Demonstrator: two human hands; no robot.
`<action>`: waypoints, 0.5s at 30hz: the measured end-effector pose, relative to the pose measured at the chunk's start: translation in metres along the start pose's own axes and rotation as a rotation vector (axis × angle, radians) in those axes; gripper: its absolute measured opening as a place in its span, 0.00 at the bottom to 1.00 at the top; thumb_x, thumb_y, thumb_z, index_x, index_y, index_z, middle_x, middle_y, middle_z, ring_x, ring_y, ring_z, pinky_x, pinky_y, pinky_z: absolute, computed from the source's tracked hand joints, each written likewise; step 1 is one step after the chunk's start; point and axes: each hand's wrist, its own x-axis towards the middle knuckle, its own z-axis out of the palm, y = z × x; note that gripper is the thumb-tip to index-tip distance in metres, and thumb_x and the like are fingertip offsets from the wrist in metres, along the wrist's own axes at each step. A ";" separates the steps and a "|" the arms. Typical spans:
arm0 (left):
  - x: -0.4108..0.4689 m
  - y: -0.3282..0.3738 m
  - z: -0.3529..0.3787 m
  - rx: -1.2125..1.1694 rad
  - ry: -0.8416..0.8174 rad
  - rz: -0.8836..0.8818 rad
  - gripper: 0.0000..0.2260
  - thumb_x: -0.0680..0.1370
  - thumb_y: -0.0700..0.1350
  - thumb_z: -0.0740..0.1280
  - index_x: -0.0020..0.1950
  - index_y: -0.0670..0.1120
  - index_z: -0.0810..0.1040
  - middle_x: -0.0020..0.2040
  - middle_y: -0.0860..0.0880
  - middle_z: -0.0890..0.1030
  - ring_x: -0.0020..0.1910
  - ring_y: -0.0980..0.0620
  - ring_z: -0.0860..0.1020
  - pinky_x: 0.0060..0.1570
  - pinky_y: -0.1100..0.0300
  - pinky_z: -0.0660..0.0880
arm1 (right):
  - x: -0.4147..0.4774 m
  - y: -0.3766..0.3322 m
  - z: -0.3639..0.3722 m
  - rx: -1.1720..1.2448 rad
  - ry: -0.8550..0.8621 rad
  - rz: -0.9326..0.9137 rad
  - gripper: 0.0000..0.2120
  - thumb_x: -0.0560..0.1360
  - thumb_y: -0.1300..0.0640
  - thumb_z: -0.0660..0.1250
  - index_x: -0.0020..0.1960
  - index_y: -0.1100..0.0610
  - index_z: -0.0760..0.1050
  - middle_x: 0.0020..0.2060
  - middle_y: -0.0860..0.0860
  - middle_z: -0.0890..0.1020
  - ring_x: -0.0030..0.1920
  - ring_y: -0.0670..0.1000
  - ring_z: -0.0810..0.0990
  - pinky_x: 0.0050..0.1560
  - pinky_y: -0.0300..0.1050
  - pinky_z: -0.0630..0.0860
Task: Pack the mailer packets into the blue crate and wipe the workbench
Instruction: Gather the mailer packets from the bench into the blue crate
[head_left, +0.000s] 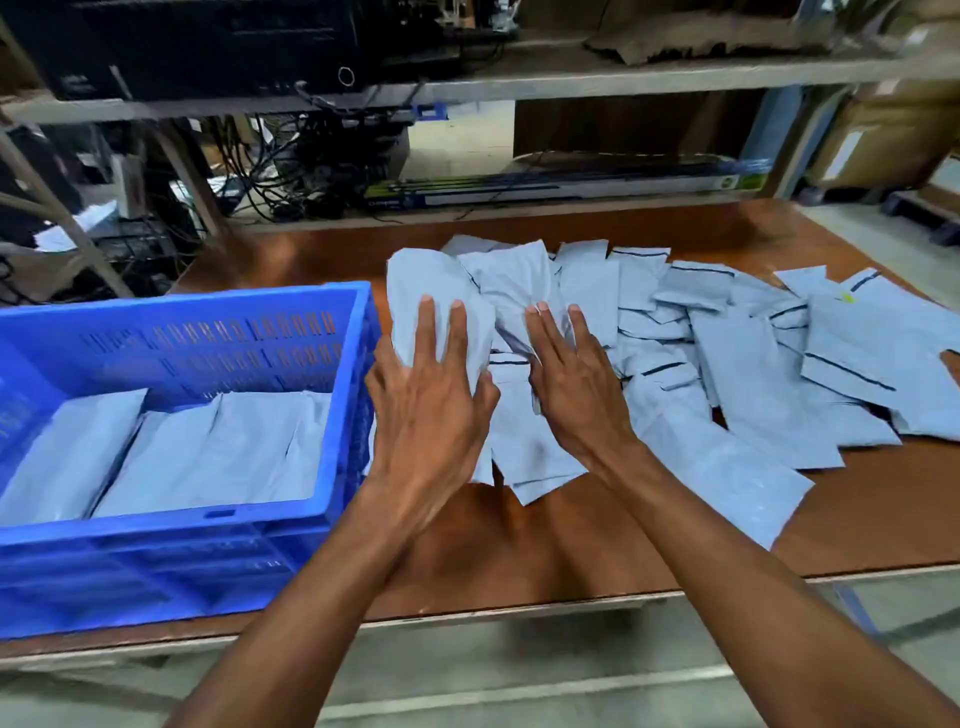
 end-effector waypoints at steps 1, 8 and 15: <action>0.005 -0.006 -0.018 -0.027 0.069 0.024 0.29 0.81 0.58 0.56 0.80 0.54 0.52 0.81 0.50 0.50 0.69 0.33 0.62 0.64 0.39 0.64 | 0.009 -0.011 -0.012 0.028 0.035 -0.033 0.26 0.81 0.54 0.47 0.77 0.59 0.59 0.75 0.55 0.65 0.75 0.64 0.61 0.68 0.59 0.68; 0.004 -0.131 -0.104 0.066 0.191 -0.047 0.30 0.78 0.61 0.57 0.79 0.58 0.55 0.80 0.53 0.55 0.66 0.37 0.64 0.63 0.41 0.65 | 0.063 -0.132 -0.064 0.154 0.143 -0.227 0.25 0.79 0.55 0.50 0.72 0.66 0.67 0.70 0.63 0.71 0.70 0.62 0.70 0.69 0.58 0.69; 0.003 -0.309 -0.086 0.254 -0.263 -0.232 0.35 0.75 0.67 0.49 0.80 0.55 0.50 0.80 0.45 0.52 0.69 0.31 0.63 0.66 0.37 0.63 | 0.086 -0.274 -0.049 0.092 -0.095 -0.338 0.27 0.74 0.64 0.66 0.70 0.69 0.65 0.67 0.63 0.72 0.68 0.59 0.72 0.65 0.49 0.69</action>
